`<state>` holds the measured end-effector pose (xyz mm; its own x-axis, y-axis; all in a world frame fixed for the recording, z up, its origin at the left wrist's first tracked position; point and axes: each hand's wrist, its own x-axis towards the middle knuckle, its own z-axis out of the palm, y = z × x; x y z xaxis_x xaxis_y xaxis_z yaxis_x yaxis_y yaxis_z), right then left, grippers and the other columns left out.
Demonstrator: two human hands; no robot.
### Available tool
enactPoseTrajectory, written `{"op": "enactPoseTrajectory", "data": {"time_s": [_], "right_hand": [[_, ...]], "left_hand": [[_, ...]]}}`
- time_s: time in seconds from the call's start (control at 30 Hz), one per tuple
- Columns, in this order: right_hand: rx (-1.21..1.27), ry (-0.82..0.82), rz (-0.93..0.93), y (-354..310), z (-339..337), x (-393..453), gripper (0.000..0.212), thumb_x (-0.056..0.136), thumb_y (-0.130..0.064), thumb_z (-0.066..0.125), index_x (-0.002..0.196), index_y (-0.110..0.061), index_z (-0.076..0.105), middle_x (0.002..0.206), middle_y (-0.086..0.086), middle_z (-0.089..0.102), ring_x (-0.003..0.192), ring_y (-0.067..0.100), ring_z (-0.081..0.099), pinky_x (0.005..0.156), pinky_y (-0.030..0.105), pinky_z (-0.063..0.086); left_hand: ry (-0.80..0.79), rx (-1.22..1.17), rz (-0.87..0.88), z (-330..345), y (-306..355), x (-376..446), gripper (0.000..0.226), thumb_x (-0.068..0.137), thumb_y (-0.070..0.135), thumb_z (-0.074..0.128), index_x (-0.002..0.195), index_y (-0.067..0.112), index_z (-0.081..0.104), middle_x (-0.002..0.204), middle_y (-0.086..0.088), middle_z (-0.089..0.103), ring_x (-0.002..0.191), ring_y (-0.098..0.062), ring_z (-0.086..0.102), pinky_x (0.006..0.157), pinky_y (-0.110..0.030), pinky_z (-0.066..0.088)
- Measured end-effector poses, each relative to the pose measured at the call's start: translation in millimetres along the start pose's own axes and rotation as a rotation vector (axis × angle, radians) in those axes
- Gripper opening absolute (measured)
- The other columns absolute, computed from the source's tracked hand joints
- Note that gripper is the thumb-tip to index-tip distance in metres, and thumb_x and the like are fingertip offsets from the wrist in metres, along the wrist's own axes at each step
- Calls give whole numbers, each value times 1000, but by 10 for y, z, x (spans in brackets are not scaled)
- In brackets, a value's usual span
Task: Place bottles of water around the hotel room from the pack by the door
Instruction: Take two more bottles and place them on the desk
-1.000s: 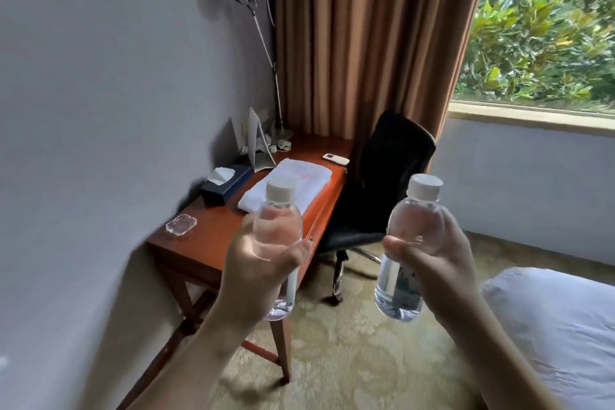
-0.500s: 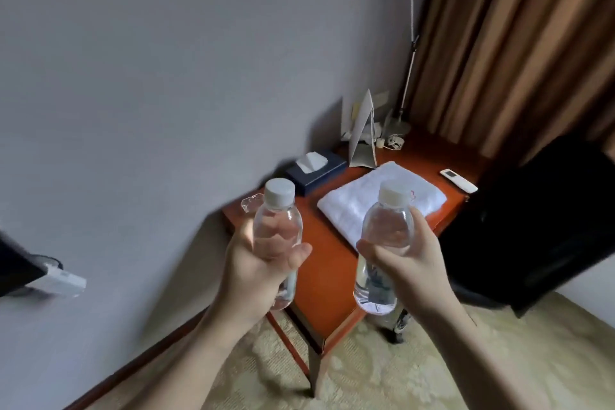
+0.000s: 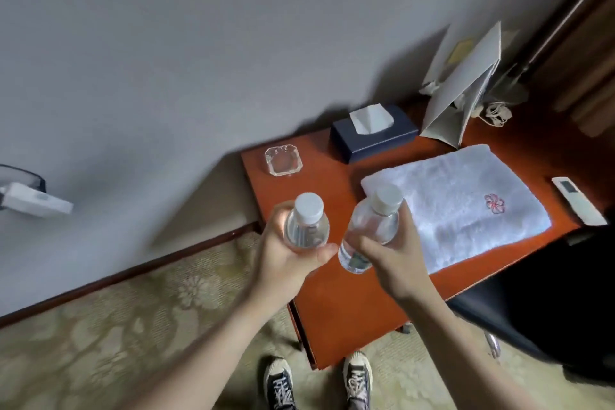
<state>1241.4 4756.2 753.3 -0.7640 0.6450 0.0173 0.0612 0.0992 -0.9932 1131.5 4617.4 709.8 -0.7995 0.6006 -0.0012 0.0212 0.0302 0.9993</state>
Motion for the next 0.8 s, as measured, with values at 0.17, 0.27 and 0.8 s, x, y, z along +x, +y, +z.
{"op": "enactPoseTrajectory", "data": {"time_s": [0.17, 0.27, 0.8], "right_hand": [[42, -140, 40, 837, 50, 540, 53, 66, -5, 74, 110, 3, 47, 90, 14, 59, 73, 8, 62, 61, 23, 53], [20, -227, 55, 1289, 80, 764, 54, 68, -11, 79, 112, -12, 48, 97, 13, 60, 84, 24, 64, 70, 42, 57], [49, -333, 88, 2192, -60, 966, 60, 70, -8, 84, 114, -31, 50, 108, 1, 61, 94, 31, 64, 83, 51, 54]], "left_hand": [[84, 69, -64, 187, -570, 257, 59, 68, -7, 84, 114, 5, 50, 97, 0, 62, 86, 1, 62, 78, -16, 49], [145, 116, -118, 237, -891, 380, 58, 68, -7, 83, 114, 4, 50, 97, 3, 63, 87, 2, 62, 79, -15, 49], [331, 215, -149, 541, -1817, 482, 66, 68, -5, 84, 120, 14, 49, 106, 4, 65, 95, -20, 67, 84, -39, 57]]}}
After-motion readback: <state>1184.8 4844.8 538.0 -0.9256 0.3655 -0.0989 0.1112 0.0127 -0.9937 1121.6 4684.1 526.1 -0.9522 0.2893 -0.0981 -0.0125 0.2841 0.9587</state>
